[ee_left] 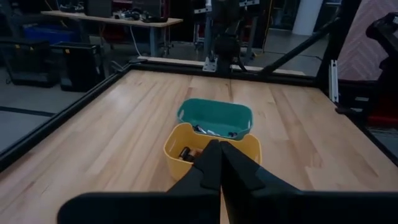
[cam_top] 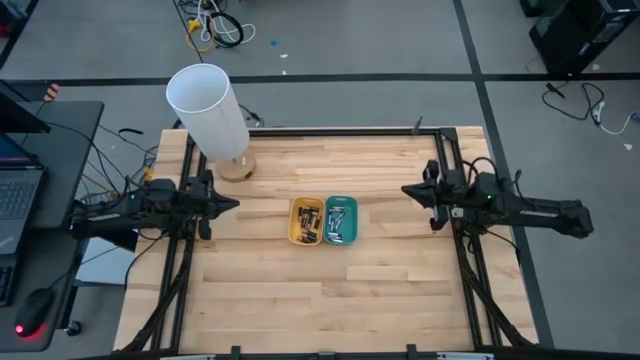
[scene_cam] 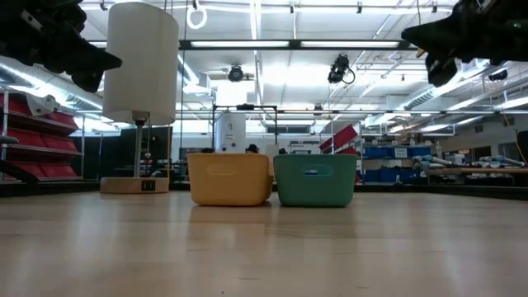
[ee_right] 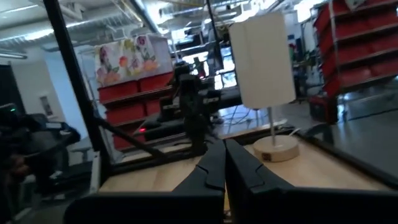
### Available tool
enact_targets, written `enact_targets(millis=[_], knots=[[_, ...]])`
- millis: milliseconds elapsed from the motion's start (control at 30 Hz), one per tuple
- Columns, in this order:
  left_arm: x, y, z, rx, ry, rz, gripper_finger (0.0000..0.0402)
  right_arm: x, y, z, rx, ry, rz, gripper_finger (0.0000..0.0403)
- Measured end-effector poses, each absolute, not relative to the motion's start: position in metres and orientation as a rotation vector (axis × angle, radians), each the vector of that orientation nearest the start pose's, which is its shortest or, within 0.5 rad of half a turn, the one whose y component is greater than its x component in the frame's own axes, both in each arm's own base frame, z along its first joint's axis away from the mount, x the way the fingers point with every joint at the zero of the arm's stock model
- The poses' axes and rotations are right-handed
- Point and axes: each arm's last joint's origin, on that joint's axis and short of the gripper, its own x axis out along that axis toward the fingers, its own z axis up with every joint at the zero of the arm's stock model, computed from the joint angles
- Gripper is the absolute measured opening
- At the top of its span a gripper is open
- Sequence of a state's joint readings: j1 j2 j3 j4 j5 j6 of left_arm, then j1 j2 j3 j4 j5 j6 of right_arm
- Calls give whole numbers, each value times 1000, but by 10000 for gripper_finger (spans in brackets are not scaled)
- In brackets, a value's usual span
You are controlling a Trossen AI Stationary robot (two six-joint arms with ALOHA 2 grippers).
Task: Sort batteries
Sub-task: Return to Home Position
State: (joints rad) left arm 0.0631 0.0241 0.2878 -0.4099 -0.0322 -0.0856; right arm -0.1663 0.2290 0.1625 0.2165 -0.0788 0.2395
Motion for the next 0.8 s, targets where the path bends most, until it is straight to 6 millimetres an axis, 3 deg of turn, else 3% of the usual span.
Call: enact_targets(millis=[233, 467, 800], knots=[[73, 5, 217, -82, 144, 75, 8, 108, -9, 213, 271, -99, -35, 0], [81, 5, 203, -101, 127, 68, 8, 101, -3, 217, 244, -68, 4, 0], [70, 4, 223, -42, 124, 49, 8, 83, -2, 216, 246, -107, 4, 0]])
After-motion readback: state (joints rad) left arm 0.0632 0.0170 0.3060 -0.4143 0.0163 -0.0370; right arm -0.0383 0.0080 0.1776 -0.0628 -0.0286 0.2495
